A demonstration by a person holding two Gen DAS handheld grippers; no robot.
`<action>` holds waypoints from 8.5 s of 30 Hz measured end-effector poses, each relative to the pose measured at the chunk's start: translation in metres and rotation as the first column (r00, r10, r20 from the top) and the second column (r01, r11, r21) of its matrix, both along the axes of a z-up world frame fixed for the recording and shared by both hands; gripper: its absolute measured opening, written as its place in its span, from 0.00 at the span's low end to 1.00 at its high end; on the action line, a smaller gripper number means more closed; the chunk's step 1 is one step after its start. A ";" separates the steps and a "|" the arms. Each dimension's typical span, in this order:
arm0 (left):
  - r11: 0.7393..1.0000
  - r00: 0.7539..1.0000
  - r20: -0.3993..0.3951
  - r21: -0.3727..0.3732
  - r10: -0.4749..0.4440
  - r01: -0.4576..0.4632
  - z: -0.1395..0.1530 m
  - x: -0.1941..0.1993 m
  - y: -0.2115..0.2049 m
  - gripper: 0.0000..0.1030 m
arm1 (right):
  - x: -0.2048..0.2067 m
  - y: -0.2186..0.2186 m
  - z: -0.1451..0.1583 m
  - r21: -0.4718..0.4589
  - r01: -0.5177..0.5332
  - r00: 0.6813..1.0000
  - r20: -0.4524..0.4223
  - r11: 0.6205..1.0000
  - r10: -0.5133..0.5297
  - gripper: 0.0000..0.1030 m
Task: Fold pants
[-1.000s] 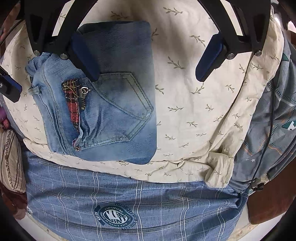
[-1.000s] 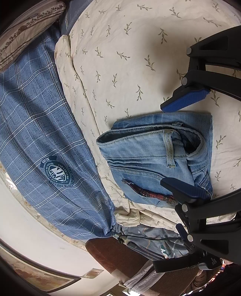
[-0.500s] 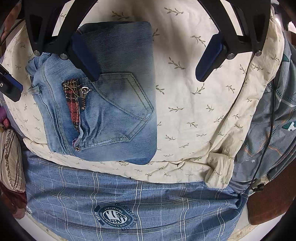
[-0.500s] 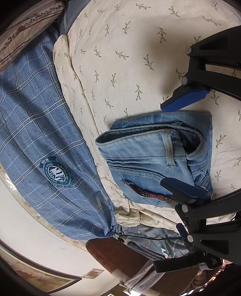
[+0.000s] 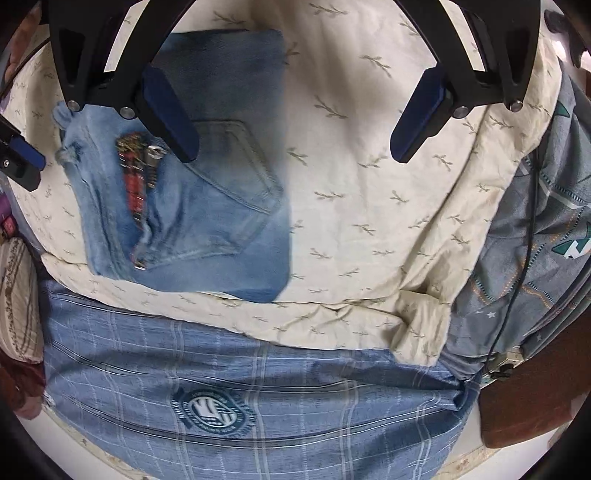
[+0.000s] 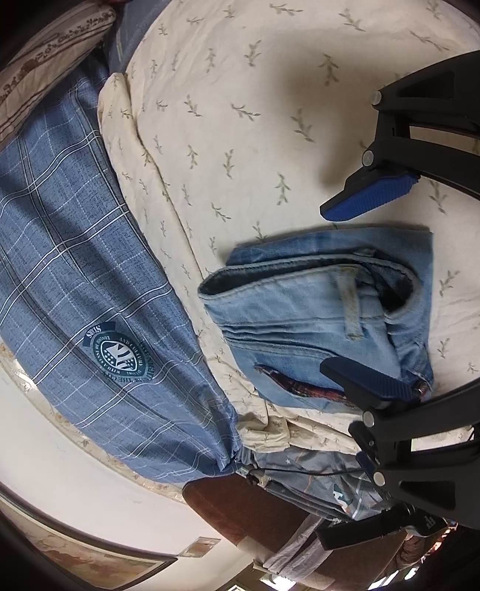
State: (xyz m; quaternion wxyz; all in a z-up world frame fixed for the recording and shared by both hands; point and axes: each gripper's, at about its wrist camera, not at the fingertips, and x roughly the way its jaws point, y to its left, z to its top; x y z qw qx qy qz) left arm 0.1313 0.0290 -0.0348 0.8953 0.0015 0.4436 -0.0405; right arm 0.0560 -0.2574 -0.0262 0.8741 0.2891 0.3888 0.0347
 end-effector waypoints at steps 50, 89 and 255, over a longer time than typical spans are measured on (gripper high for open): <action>0.881 0.930 -0.143 -0.394 -0.340 0.261 -0.030 0.055 -0.017 0.80 | 0.070 -0.004 -0.054 0.240 -0.229 0.960 -0.107 0.943 0.260 0.52; 0.916 0.987 0.053 -0.367 -0.153 0.162 0.014 0.043 -0.016 0.48 | 0.060 0.041 0.012 -0.143 -0.179 0.970 0.137 0.973 0.199 0.43; 0.999 0.984 0.175 -0.017 -0.042 0.045 0.027 -0.012 -0.019 0.94 | -0.002 0.041 0.021 -0.298 -0.067 0.990 0.099 0.952 0.101 0.74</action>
